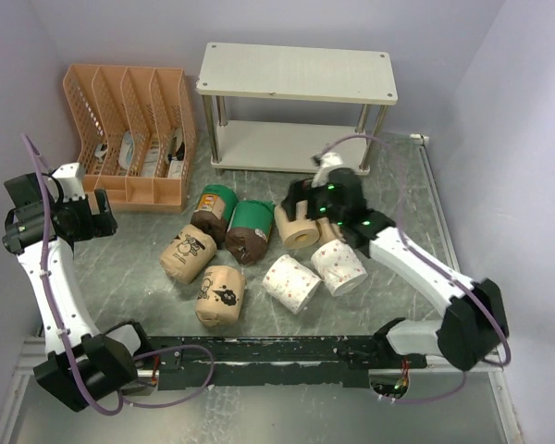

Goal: Place and organize the paper towels onto the shelf

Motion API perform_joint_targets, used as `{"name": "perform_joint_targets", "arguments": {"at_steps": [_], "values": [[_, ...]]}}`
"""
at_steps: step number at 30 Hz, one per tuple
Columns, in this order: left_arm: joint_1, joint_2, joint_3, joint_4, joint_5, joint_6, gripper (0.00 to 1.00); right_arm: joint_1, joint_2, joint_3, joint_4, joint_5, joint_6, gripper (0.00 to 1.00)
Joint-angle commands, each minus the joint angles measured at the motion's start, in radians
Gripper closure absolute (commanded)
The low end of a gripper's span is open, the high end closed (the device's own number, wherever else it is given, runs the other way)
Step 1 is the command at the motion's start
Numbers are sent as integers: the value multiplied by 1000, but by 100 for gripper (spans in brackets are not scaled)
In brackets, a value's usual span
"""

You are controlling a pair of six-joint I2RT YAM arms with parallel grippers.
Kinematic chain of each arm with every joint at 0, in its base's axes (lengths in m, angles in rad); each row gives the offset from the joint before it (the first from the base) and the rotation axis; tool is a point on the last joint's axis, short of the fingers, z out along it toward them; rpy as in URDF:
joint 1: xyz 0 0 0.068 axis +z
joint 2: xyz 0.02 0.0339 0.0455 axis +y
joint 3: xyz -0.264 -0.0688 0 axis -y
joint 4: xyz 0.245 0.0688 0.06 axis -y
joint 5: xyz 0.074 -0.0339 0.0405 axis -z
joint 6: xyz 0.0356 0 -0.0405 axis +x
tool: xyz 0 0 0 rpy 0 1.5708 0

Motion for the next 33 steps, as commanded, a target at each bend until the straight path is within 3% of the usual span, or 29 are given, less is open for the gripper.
{"name": "perform_joint_targets", "arguments": {"at_steps": [1, 5, 15, 23, 26, 33], "values": [[18, -26, -11, 4, 6, -4, 1, 204, 141, 102, 51, -76, -118, 0], [19, -33, -17, 11, 7, -4, 3, 273, 305, 219, 104, -120, -159, 0], [19, -55, -33, 26, 45, 7, 6, 250, 651, 536, 154, -251, -232, 1], [19, -62, -34, 27, 50, 8, 6, 95, 824, 590, 388, -619, 30, 12], [19, -62, -34, 25, 59, 12, 6, 72, 876, 634, 372, -654, 50, 19], [18, -65, -33, 25, 70, 17, 7, 88, 968, 731, 322, -667, 41, 20]]}}
